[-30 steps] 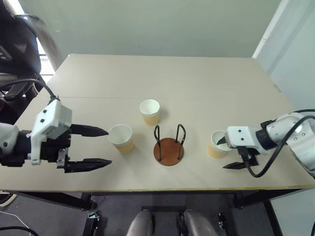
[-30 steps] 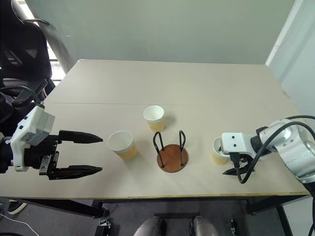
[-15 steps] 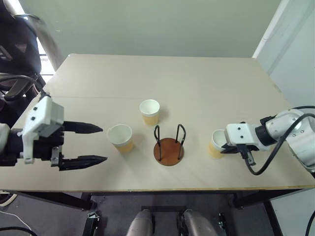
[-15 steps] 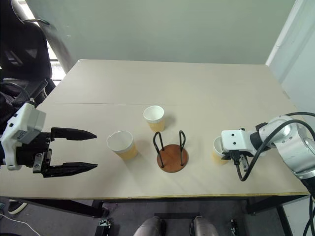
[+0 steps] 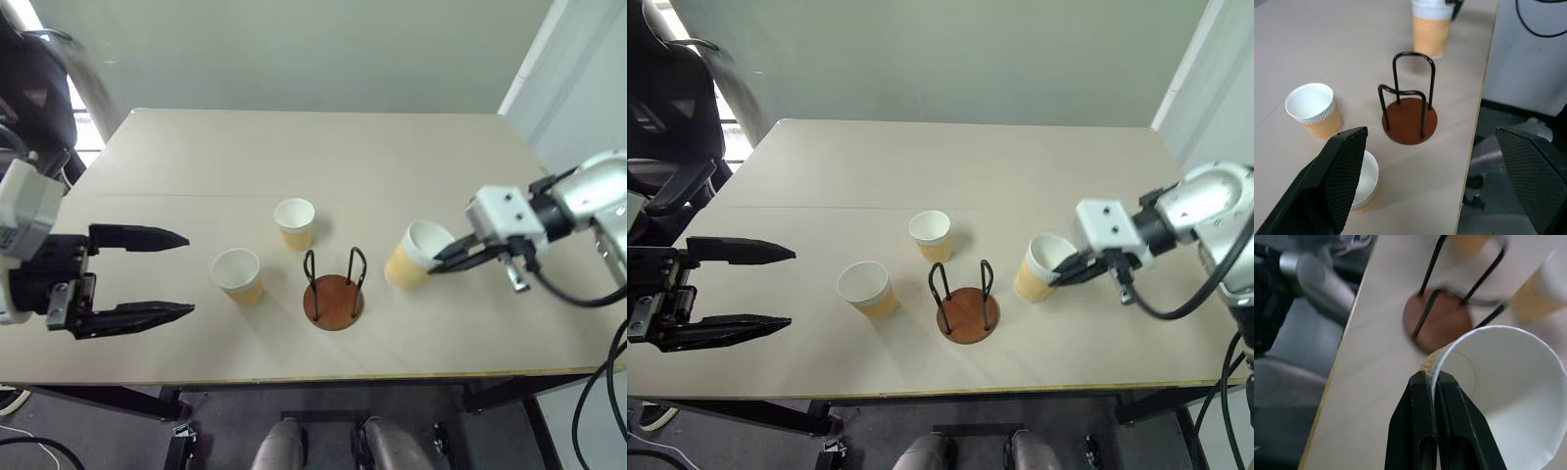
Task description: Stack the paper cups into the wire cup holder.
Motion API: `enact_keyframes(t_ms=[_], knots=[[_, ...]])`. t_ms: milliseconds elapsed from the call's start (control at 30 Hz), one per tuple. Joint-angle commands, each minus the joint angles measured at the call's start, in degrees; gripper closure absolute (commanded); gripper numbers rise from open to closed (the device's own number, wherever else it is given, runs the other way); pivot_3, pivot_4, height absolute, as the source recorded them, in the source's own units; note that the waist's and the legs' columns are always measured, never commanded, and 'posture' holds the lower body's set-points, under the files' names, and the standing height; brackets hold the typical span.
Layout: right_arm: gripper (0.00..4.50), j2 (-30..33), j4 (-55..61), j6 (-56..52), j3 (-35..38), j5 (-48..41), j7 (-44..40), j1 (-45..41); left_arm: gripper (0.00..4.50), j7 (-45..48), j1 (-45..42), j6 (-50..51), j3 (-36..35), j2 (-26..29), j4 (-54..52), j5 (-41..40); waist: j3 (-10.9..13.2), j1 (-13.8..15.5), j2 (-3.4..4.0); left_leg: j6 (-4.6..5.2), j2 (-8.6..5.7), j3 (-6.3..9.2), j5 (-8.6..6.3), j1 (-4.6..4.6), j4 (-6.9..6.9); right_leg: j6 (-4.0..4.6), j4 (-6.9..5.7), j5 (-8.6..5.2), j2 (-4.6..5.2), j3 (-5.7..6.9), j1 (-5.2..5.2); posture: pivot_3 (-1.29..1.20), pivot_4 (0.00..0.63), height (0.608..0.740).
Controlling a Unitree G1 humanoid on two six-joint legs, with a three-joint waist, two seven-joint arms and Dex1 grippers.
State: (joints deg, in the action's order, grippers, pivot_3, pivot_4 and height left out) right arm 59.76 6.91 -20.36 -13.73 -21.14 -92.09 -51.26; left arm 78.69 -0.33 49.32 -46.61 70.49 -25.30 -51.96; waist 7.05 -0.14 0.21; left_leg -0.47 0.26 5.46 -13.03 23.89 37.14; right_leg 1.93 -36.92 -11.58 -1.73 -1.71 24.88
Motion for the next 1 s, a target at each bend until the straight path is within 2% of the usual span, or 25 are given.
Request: enact_keyframes(t_ms=[33,200,333,500,600,1000], knots=[[4.46,0.11,-2.64,2.15,0.11,-5.33,-0.41,-6.87,0.00,0.26,2.35,0.65,-3.13,-0.57,-1.47,1.07,0.01,0.01,0.02,0.00,0.00,0.00,0.00,0.00,-0.01,0.00,0.01,0.00,0.00,0.00,0.00,0.00,0.150,0.740],[4.46,-3.29,-4.06,4.66,-3.31,-9.61,-0.41,-14.34,0.00,0.45,8.33,0.24,-5.62,-1.68,-3.39,4.86,0.02,-0.09,0.05,0.01,0.05,0.01,-0.01,-0.01,-0.05,0.12,-0.01,-0.07,-0.01,0.03,0.03,0.00,0.150,0.740],[4.46,-7.40,-3.16,5.44,-6.58,-11.60,-0.41,-16.65,0.00,0.45,11.10,0.60,-8.02,-2.66,-5.47,5.22,0.01,-0.36,0.03,0.00,0.09,0.00,-0.02,-0.03,-0.08,0.17,-0.02,-0.09,-0.05,0.04,0.03,0.00,0.150,0.740],[4.46,-14.38,-5.42,7.40,-9.59,-4.70,-0.41,-15.56,0.00,-0.92,13.01,1.52,-9.39,-4.12,-8.03,4.58,0.03,-0.42,0.06,0.01,0.12,0.00,-0.02,-0.03,-0.04,0.27,-0.04,-0.03,-0.05,0.04,0.03,0.00,0.150,0.740],[4.46,-15.36,-6.94,9.21,-10.48,-2.19,-0.41,-14.98,0.00,-1.11,14.39,2.44,-11.18,-5.02,-9.81,3.86,0.02,-0.25,0.05,-0.01,0.12,0.01,-0.02,0.01,-0.01,0.31,-0.03,0.01,-0.05,0.04,0.05,0.00,0.150,0.740],[4.46,-17.59,-9.06,10.67,-12.71,-1.05,-0.41,-14.44,0.00,-2.13,14.59,4.97,-14.97,-5.00,-11.69,0.88,0.02,-0.42,0.05,-0.13,0.16,0.01,-0.12,0.01,-0.03,0.39,-0.04,0.07,-0.08,0.05,0.10,0.00,0.150,0.740]])
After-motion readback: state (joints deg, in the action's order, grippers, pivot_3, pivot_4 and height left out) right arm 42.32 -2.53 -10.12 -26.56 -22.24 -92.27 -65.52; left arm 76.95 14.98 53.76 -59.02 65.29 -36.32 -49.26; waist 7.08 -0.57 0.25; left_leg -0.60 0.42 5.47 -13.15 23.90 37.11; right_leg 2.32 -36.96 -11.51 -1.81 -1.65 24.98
